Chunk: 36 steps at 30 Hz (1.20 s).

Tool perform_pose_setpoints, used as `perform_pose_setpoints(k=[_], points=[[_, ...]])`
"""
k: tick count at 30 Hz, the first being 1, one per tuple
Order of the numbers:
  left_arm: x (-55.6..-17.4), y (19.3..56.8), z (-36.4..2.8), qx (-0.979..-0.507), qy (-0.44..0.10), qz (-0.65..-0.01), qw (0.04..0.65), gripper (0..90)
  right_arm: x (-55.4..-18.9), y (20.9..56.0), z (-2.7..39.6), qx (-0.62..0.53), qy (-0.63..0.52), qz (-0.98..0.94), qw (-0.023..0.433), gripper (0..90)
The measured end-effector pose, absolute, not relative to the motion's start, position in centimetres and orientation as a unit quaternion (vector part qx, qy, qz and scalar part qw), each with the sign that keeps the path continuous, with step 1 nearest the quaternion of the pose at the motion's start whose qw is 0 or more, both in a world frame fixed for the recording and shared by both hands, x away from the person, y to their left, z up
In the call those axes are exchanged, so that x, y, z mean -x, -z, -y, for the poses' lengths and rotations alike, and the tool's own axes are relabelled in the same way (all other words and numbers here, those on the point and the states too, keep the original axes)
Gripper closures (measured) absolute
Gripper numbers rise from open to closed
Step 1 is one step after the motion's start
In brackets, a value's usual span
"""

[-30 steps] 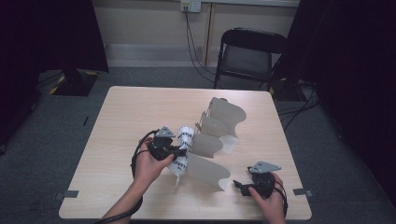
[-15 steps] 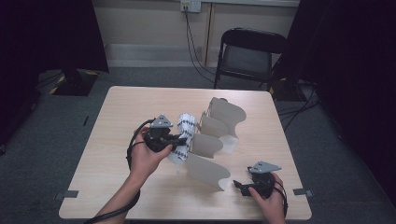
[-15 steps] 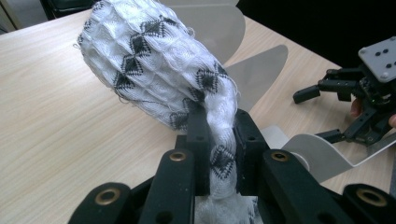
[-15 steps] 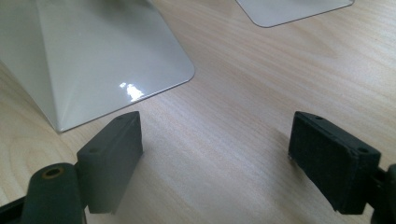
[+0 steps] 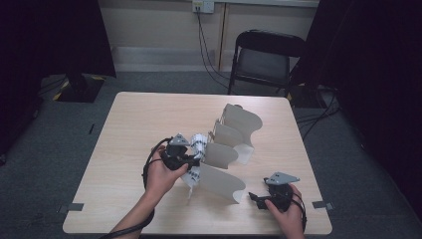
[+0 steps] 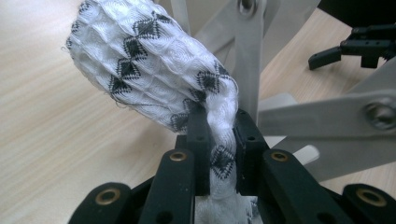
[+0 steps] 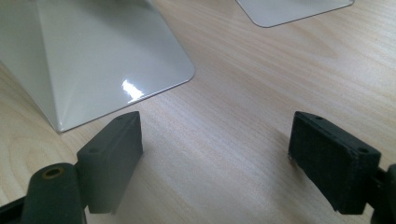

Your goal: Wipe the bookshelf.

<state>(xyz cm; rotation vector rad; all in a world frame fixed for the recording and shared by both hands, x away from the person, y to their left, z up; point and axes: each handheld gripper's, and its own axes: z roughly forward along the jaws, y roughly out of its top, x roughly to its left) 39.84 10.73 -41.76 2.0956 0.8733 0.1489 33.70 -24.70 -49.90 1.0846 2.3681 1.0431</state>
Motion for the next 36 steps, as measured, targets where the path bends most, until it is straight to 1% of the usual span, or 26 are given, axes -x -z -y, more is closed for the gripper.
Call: perform_pose_setpoints(k=[4, 22, 28, 30, 36], points=[[-39.7, 42.5, -10.4, -0.837, -0.055, -0.348, 0.418, 80.0, -33.7, 49.9, 24.7, -0.381, -0.367, -0.832, 0.167, 16.6], [-39.2, 43.3, -8.7, -0.843, -0.045, -0.330, 0.422, 80.1, -33.7, 49.9, 24.7, -0.381, -0.366, -0.832, 0.167, 16.6], [-39.5, 44.4, -8.8, -0.841, -0.038, -0.340, 0.419, 79.9, -33.7, 49.9, 24.7, -0.382, -0.366, -0.832, 0.167, 16.6], [-39.6, 45.3, -8.5, -0.850, -0.033, -0.341, 0.400, 79.9, -33.7, 49.9, 24.7, -0.381, -0.366, -0.832, 0.167, 16.6], [-39.8, 46.5, -8.6, -0.848, -0.022, -0.352, 0.396, 79.9, -33.7, 49.9, 24.7, -0.381, -0.366, -0.832, 0.167, 16.6]])
